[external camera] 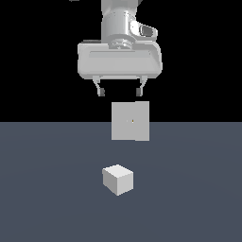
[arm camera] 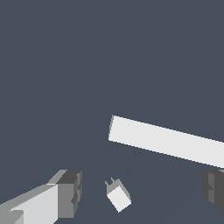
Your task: Plug the charger into the wall socket.
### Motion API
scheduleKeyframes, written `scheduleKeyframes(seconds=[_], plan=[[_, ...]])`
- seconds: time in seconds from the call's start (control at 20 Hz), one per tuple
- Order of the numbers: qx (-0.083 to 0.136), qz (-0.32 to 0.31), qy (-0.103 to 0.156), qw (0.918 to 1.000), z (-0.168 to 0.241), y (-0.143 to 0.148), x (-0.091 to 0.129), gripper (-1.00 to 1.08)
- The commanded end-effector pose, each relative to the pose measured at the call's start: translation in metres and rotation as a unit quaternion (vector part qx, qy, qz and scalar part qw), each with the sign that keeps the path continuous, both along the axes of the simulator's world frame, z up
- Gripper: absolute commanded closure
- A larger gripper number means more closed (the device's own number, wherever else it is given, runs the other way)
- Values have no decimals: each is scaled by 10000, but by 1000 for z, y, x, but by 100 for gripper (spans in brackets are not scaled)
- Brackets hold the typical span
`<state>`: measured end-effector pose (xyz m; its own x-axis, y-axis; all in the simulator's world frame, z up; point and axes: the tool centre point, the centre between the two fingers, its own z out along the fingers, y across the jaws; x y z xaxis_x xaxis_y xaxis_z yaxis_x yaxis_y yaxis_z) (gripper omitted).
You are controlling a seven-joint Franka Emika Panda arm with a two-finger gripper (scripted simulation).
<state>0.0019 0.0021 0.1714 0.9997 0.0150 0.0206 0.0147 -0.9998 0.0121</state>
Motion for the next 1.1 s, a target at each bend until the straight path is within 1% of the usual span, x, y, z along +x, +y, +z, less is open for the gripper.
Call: scheduleKeyframes(seconds=[0.0, 0.3, 0.65, 0.85, 1.05], plan=[[0, 0, 0, 10000, 0, 0, 0, -92], [2, 138, 1, 9999, -5, 2, -5, -92], [11, 638, 7, 9980, -22, 7, -24, -92], [19, 1075, 11, 9942, -37, 10, -40, -92], [29, 1602, 17, 9871, -56, 12, -61, -92]])
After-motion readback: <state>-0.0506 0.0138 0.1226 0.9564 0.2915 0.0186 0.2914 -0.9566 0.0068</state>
